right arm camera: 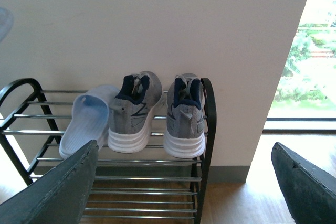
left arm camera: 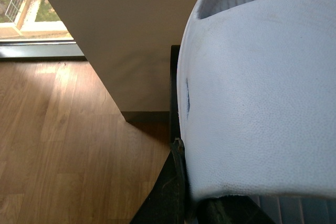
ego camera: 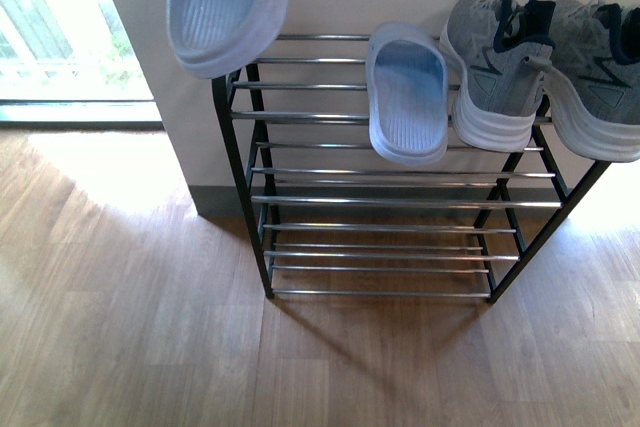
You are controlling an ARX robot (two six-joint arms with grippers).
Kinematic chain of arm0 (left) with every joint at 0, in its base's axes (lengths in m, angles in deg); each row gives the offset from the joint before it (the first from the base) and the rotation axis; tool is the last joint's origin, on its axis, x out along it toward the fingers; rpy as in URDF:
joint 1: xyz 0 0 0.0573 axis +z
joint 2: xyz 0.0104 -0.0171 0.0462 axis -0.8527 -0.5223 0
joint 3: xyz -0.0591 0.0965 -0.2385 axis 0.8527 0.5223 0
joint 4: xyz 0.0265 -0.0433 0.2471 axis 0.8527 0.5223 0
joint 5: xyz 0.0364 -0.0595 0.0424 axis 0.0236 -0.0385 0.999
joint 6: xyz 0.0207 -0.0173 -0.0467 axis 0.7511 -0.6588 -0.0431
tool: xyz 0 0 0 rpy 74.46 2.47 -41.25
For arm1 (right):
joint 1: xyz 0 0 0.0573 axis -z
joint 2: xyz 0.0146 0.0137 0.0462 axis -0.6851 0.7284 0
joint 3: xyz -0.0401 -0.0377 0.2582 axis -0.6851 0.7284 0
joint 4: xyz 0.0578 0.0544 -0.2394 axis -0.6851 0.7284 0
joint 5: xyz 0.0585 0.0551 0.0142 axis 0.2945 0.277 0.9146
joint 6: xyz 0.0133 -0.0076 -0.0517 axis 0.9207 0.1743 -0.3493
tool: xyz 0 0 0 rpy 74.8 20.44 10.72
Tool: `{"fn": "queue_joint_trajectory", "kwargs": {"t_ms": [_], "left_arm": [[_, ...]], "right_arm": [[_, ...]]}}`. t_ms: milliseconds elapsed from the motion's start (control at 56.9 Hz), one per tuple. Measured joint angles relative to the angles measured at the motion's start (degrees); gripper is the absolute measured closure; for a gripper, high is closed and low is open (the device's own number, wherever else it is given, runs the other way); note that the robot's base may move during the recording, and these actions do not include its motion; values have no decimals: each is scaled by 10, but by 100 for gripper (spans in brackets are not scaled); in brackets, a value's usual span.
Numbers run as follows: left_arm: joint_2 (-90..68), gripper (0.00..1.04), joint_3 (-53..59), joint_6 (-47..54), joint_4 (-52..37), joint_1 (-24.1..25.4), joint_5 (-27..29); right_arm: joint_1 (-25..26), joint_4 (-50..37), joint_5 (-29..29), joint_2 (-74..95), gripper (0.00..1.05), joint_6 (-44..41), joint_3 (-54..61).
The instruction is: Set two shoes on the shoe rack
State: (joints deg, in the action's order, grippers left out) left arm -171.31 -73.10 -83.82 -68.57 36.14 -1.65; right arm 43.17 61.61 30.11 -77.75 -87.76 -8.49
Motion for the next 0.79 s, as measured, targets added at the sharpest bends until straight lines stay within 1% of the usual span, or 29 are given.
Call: {"fn": "queue_joint_trajectory", "kwargs": {"t_ms": [141, 229, 457, 703, 791], "left_arm": [[-82, 103, -42, 0, -16, -3, -7], [-130, 103, -69, -6, -15, -5, -24], [-243, 103, -158, 13, 2, -11, -4], [-285, 103, -255, 44, 32, -12, 6], [-295, 103, -267, 50, 40, -13, 13]], "right_arm": [[0, 0, 0, 0, 9, 0, 0], [0, 0, 0, 0, 9, 0, 0], [0, 0, 0, 0, 9, 0, 0], [0, 0, 0, 0, 9, 0, 0], [0, 0, 0, 0, 9, 0, 0]]}}
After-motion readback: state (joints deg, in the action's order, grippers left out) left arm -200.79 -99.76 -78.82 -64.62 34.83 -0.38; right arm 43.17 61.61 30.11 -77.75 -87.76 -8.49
